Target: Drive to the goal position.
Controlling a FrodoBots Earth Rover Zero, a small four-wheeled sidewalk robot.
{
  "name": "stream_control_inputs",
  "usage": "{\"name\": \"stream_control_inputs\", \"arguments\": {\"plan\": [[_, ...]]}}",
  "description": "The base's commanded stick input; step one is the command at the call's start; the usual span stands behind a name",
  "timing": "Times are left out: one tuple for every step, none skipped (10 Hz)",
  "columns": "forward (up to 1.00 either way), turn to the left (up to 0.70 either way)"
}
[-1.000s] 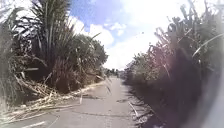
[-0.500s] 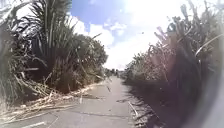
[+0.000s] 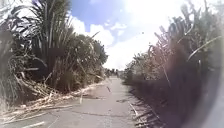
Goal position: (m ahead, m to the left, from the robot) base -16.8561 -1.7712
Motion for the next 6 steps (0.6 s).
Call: {"name": "stream_control_inputs", "arguments": {"plan": [[0.45,-0.23],[0.45,-0.23],[0.45,-0.23],[0.45,-0.22],[0.45,-0.16],[0.45,-0.11]]}}
